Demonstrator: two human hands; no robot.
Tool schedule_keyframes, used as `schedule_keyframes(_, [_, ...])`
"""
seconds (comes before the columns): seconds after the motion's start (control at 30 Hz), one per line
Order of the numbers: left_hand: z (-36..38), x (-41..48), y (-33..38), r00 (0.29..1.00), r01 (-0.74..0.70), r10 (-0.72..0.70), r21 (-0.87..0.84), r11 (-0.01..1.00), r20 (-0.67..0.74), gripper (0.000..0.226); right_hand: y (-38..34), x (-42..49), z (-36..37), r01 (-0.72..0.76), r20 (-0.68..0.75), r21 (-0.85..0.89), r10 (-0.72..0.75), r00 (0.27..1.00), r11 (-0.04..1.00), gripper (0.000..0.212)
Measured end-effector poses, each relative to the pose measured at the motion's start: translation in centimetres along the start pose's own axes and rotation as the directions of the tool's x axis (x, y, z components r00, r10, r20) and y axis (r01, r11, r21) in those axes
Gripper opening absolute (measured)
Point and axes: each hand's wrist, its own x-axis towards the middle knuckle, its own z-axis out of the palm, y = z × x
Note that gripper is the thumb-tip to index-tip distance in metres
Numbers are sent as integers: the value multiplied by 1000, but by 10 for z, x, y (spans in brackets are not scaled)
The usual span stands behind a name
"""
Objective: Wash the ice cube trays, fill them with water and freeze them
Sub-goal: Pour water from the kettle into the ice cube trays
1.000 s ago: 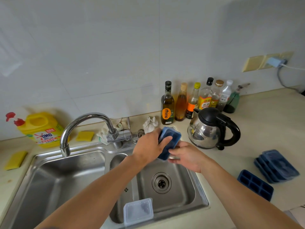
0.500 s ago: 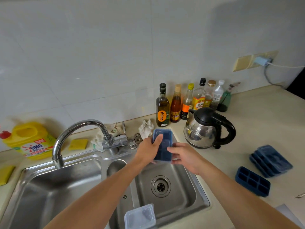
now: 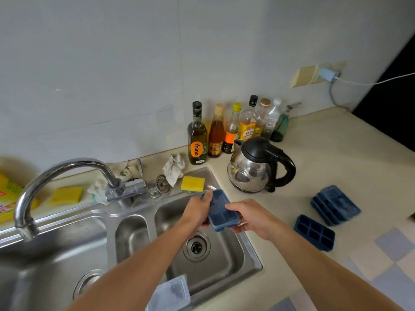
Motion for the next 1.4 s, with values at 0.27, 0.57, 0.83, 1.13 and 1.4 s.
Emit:
schedule_keyframes(0.27, [48,-1,5,996,-8,17,107,994,-82,37,20,-7,-47,27,18,-62,-26,1000,998,23])
schedule_keyframes(0.57, [186,-28,14,985,30,-11,105,994,-175,33,70,-47,-175,48,18,-79,-47,999,996,32])
schedule_keyframes(0.83, [313,-52,57,999,-44,43,-10,999,-16,42,90,-81,-312,172,-150,-49,-178,973,984,18])
schedule_keyframes(1.13, [373,-48,80,996,-59,60,-13,998,60,24,104,-63,-374,184,-282,-42,-189,941,982,12])
schedule_keyframes(1.4, [389,-15,76,998,-11,11,2,1000,65,35,112,-29,-388,144,-325,-203,-205,923,969,14])
